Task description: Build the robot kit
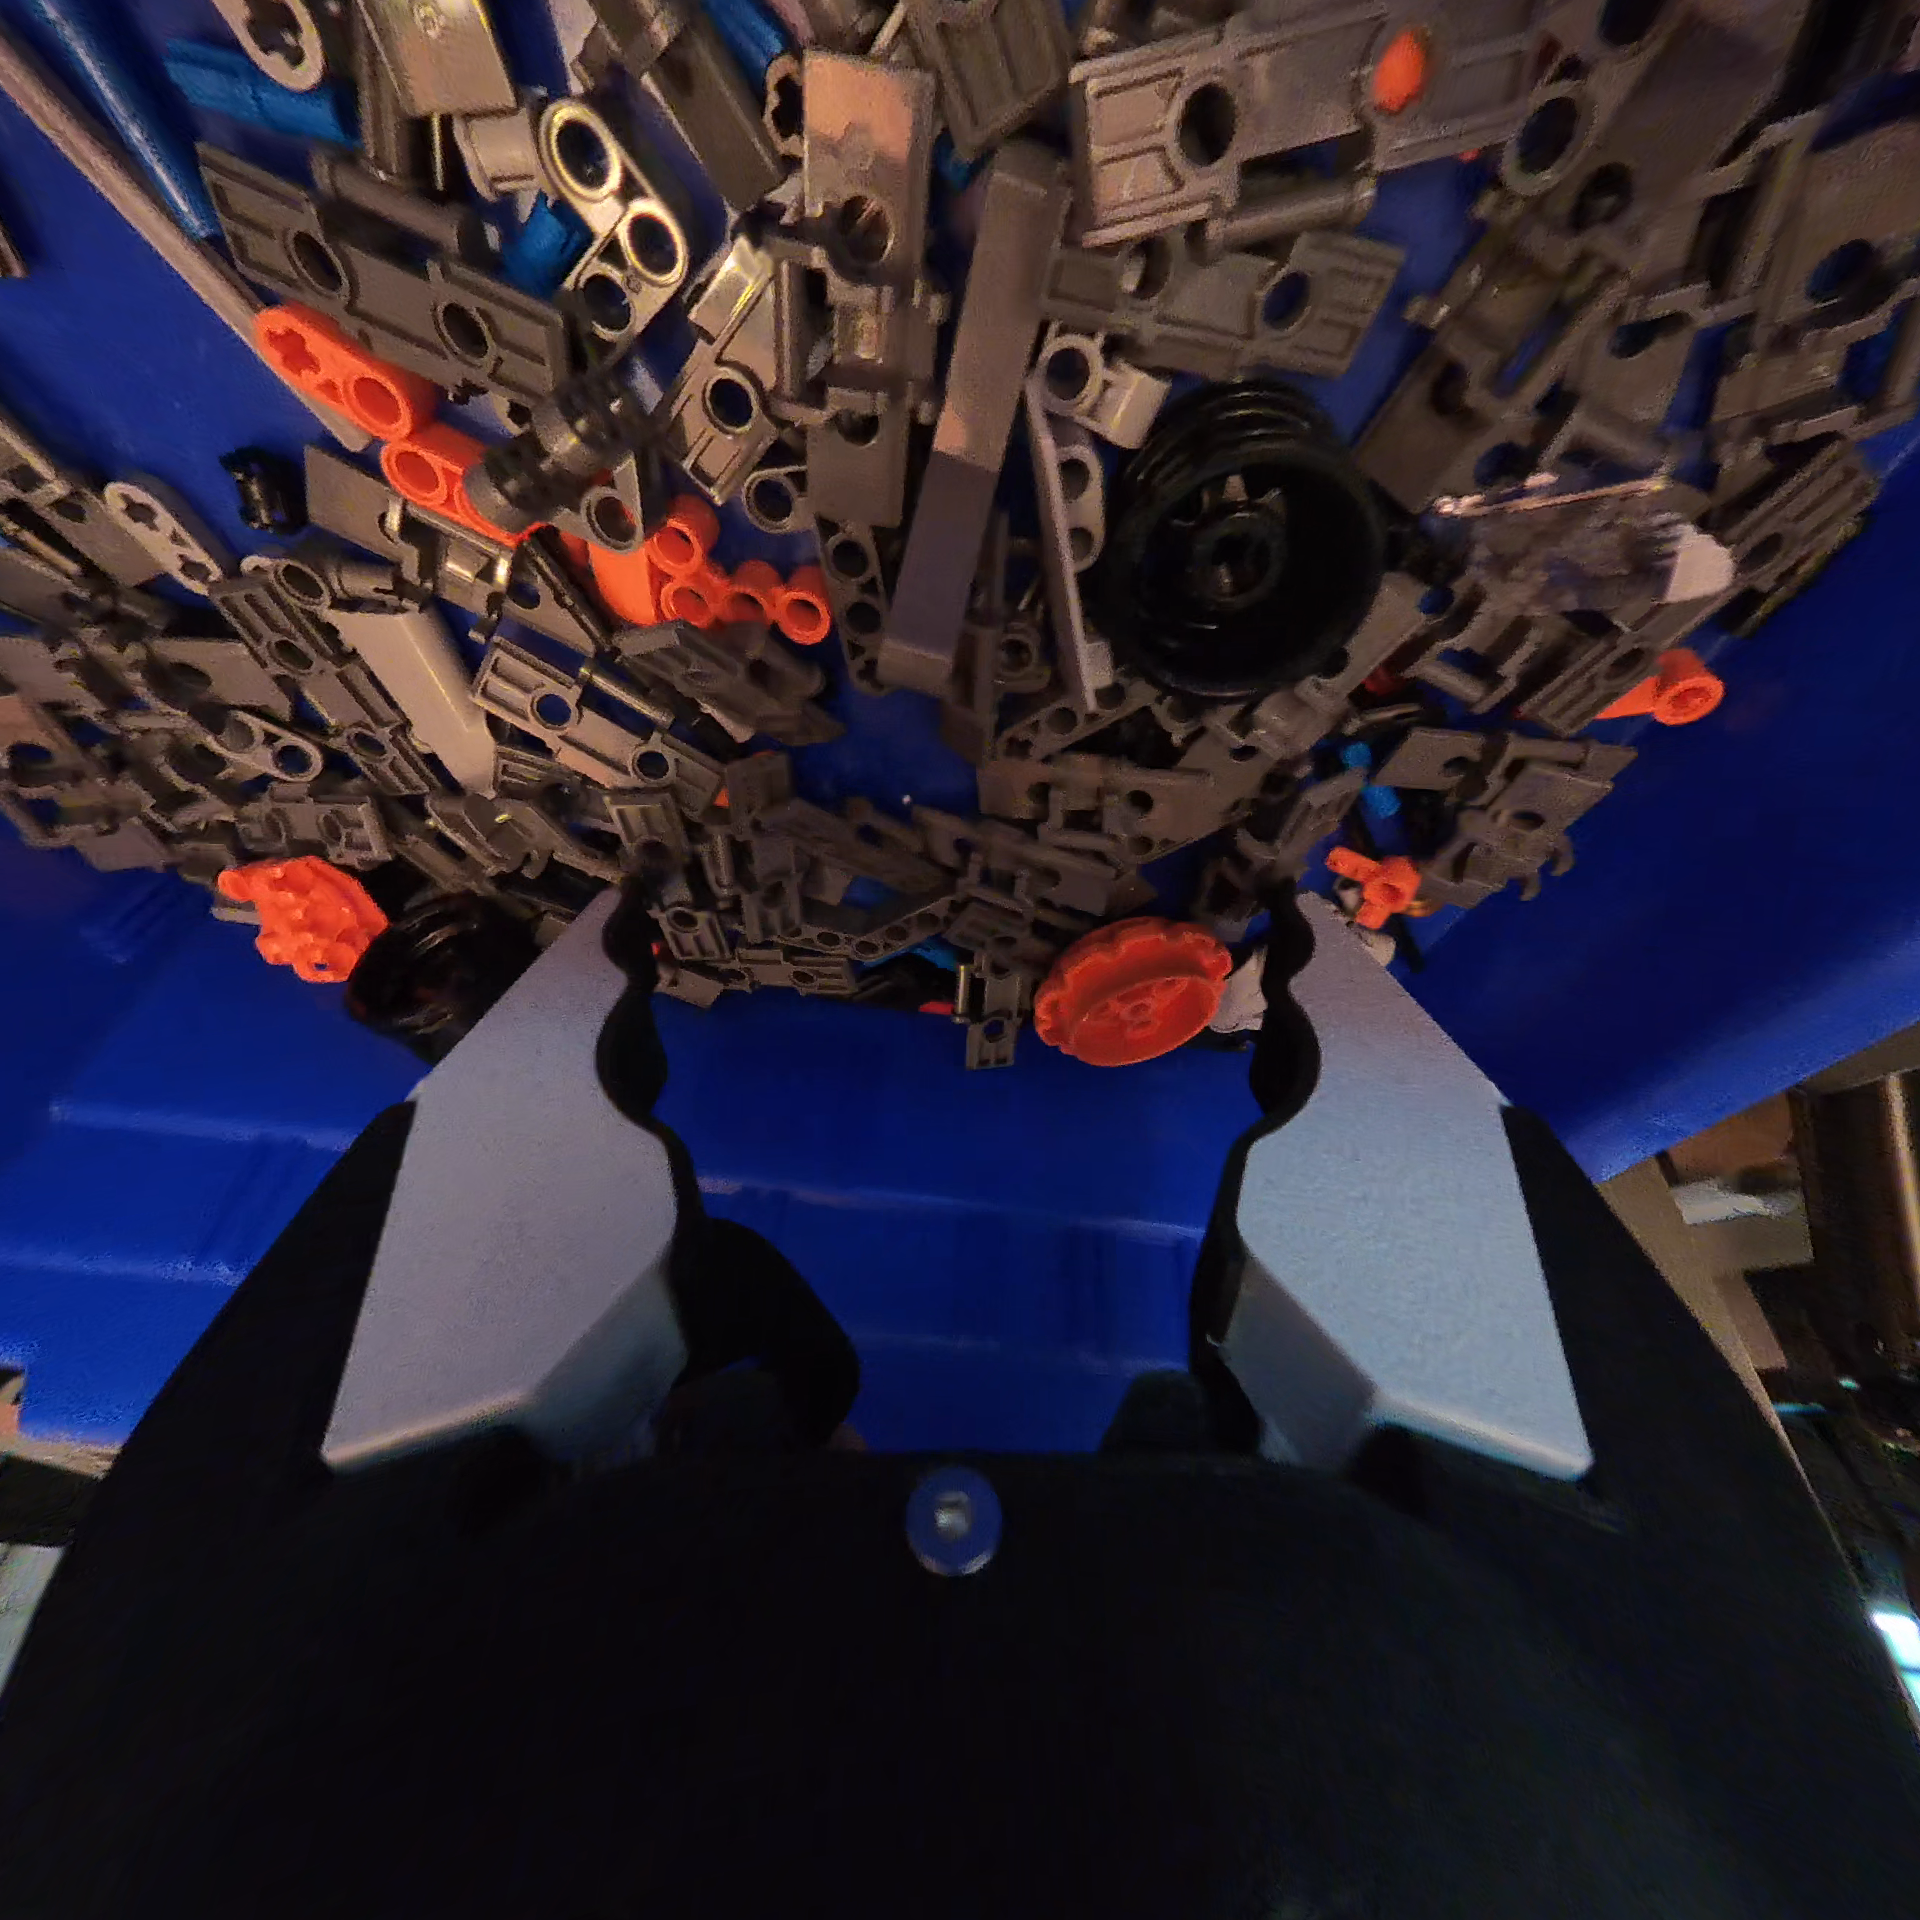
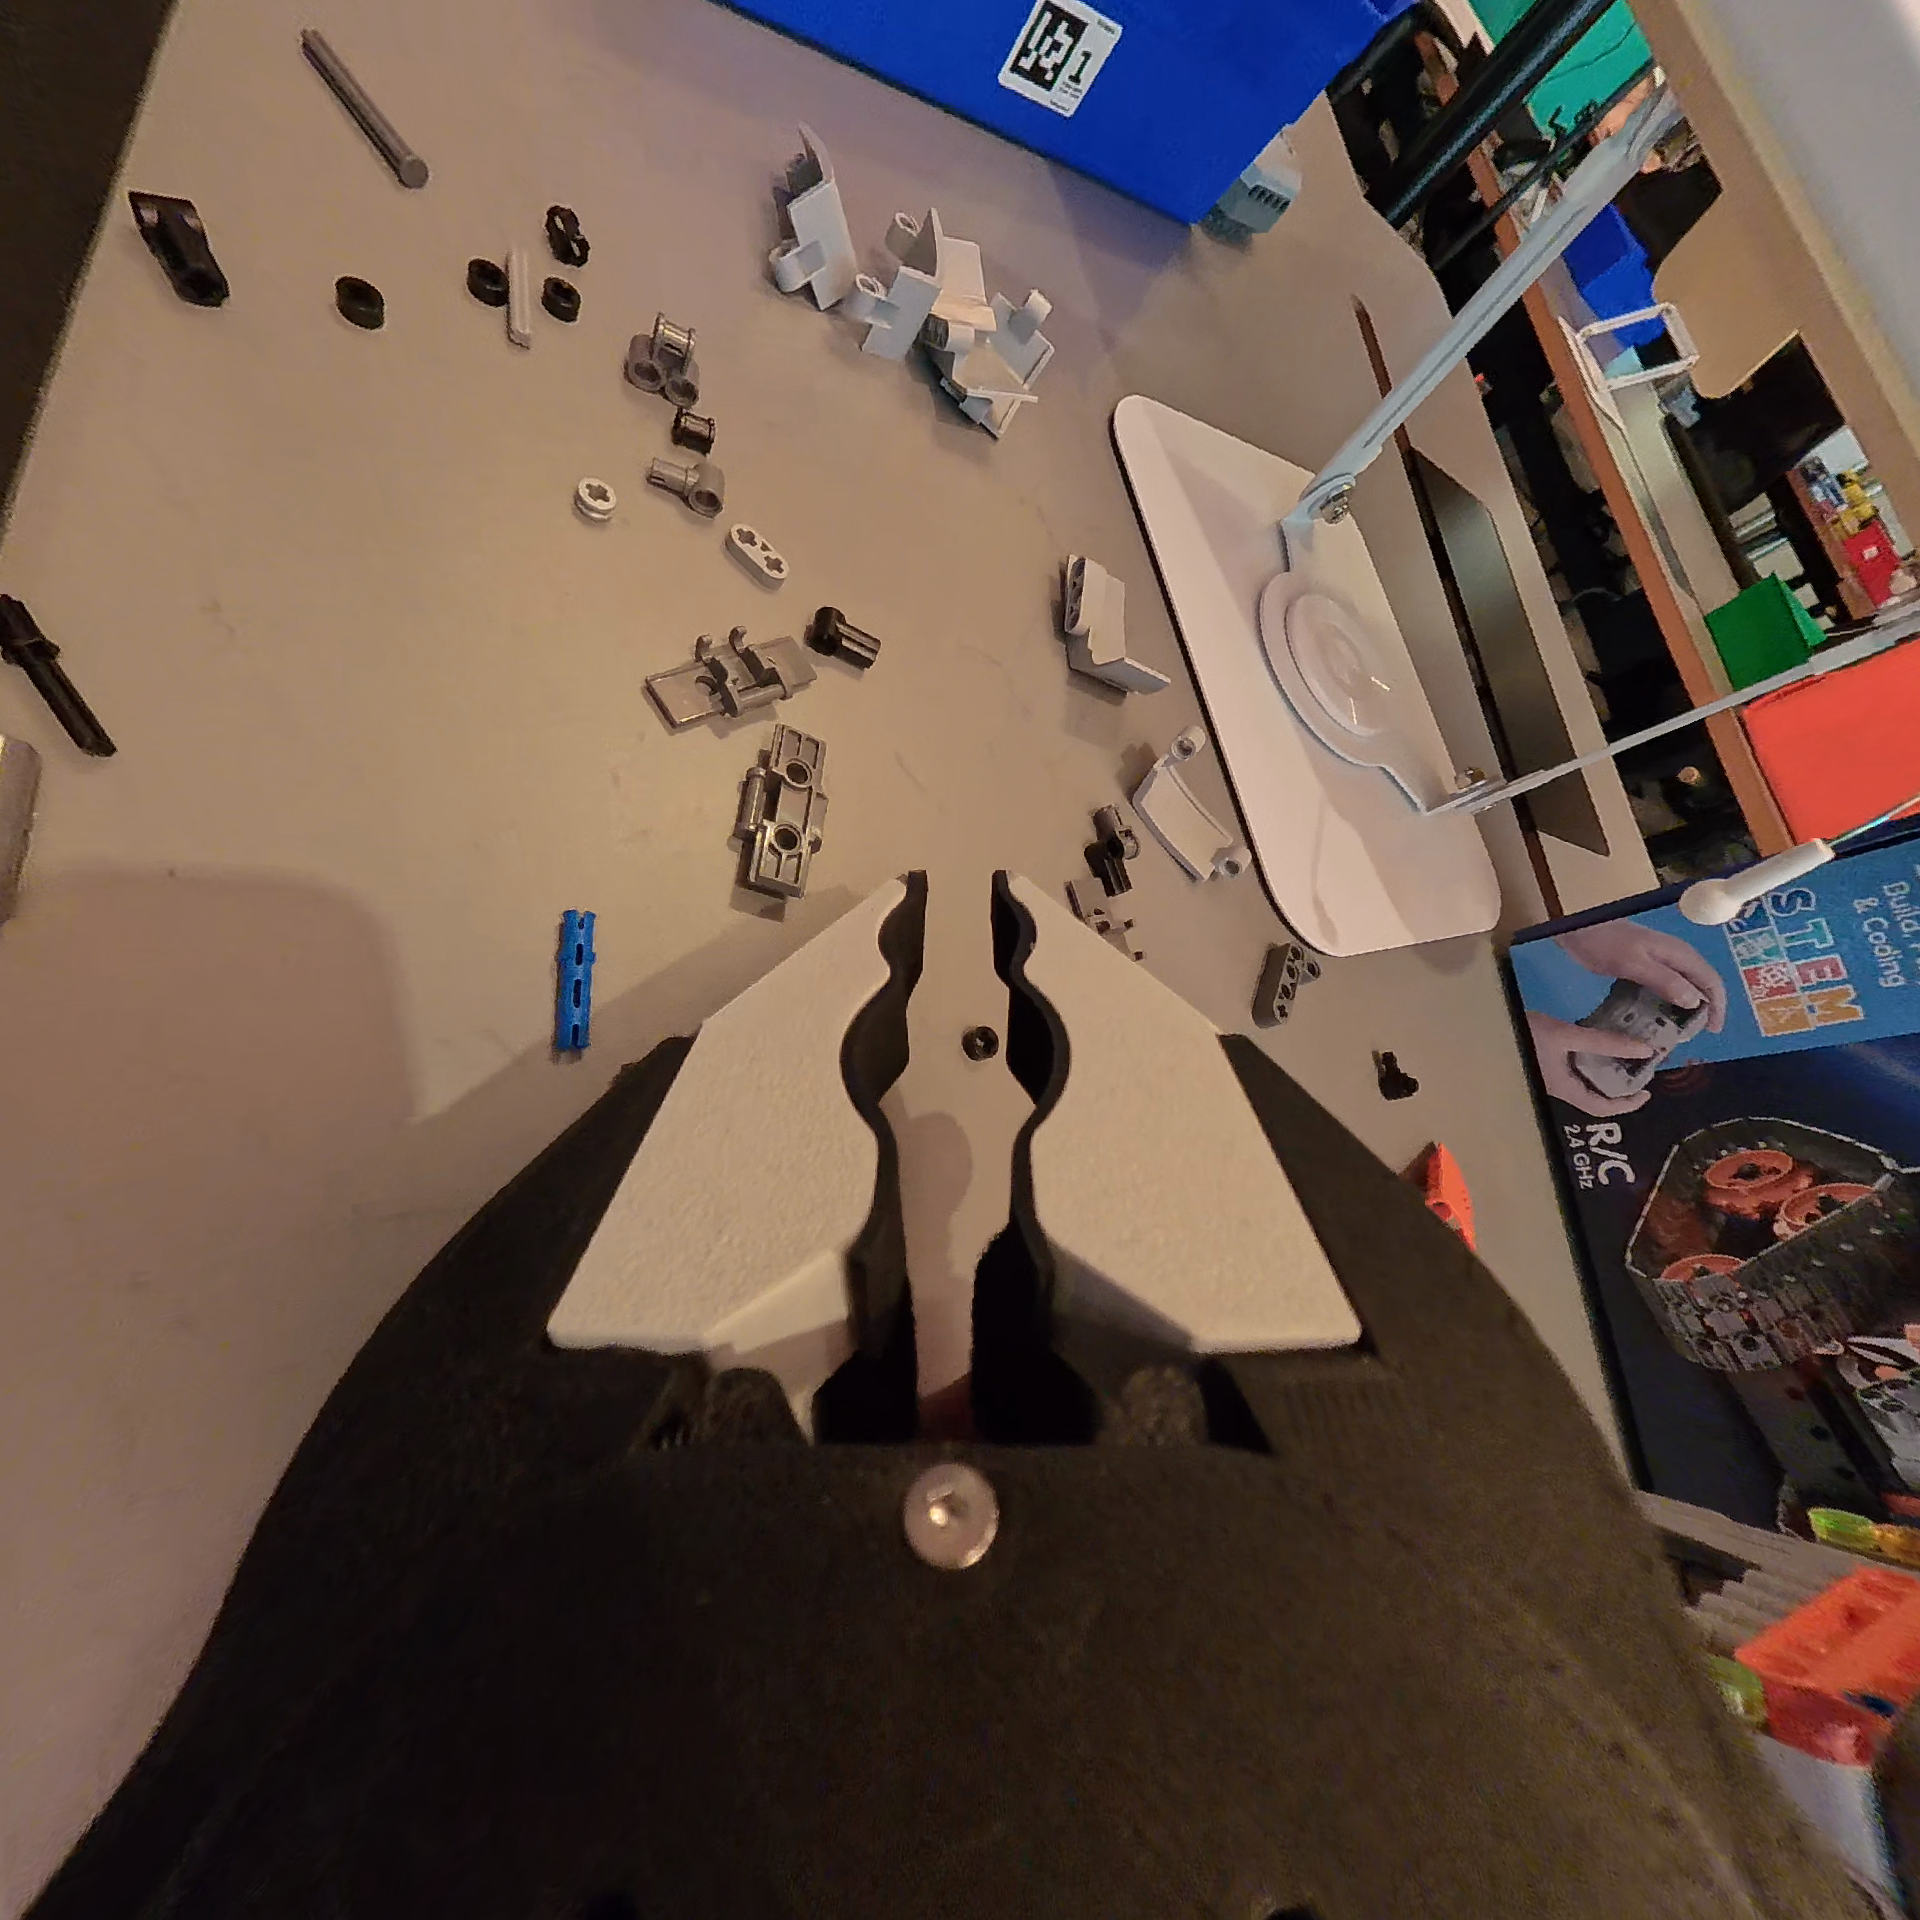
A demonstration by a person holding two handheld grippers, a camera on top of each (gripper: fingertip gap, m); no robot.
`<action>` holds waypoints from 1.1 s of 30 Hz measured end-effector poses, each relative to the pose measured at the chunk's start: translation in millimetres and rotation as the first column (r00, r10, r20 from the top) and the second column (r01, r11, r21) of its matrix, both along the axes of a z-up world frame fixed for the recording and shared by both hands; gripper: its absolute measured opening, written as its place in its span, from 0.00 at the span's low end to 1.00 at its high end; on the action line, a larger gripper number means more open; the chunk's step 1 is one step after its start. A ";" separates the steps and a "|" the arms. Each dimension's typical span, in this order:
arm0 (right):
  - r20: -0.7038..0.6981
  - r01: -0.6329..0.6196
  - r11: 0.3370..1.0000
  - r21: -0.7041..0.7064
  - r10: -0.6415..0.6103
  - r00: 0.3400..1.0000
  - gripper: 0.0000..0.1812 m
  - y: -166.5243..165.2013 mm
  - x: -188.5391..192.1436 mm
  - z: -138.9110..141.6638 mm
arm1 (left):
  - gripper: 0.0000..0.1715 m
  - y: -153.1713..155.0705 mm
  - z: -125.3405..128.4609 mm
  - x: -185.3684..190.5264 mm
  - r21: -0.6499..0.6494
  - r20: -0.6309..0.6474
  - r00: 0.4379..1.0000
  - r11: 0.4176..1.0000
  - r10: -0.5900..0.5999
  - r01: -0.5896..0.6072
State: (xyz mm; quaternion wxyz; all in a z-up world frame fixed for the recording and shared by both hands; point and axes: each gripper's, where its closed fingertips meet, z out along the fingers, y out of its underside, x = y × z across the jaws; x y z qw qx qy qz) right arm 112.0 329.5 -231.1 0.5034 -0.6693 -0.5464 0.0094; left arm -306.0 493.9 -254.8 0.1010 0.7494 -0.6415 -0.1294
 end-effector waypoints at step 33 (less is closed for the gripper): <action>-0.022 -0.018 0.999 -0.028 0.017 1.000 0.05 -3.0 -1.3 1.5 | 0.10 -19.2 39.7 42.9 -0.126 0.215 0.977 0.992 -0.001 0.029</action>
